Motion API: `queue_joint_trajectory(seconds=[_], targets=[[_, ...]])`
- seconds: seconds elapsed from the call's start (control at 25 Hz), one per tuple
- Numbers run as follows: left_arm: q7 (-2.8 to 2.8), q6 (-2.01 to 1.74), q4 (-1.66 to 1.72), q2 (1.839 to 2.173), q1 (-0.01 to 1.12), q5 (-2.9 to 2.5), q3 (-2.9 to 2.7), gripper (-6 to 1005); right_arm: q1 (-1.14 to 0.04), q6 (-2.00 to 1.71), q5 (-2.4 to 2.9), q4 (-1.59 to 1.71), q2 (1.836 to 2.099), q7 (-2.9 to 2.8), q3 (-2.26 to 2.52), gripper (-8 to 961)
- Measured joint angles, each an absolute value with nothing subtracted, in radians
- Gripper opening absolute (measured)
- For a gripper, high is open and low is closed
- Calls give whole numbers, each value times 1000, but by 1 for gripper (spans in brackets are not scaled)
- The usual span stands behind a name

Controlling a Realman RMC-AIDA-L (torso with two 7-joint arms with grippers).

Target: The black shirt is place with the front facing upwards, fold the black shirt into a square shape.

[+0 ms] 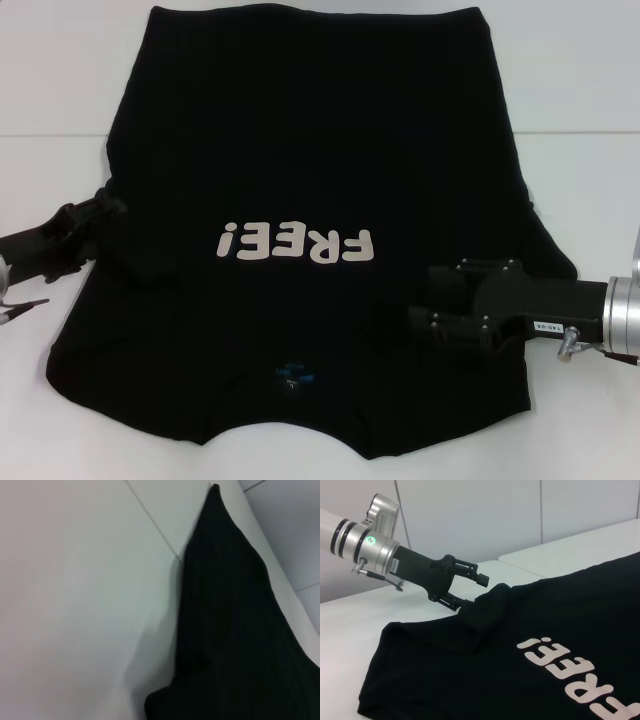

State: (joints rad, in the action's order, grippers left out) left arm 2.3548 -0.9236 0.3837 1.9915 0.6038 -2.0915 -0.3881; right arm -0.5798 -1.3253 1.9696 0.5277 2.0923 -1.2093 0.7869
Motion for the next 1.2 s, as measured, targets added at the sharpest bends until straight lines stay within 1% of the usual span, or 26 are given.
queue_joint_trajectory(seconds=[0.48, 0.84, 1.0, 1.2], targets=[[2353, -974, 362, 2001, 651, -2062, -387, 850, -580, -1325, 1970, 528, 2092, -1208, 787, 654], [2309, -1002, 361, 2028, 707, -1998, -385, 848, -579, -1325, 1970, 528, 2092, -1206, 786, 653], [2258, -1105, 361, 2028, 679, -1907, -385, 848, -579, -1325, 1969, 528, 2092, -1206, 784, 652], [2174, -1260, 370, 2003, 603, -1884, -388, 847, -578, -1320, 1964, 528, 2092, -1222, 774, 651]])
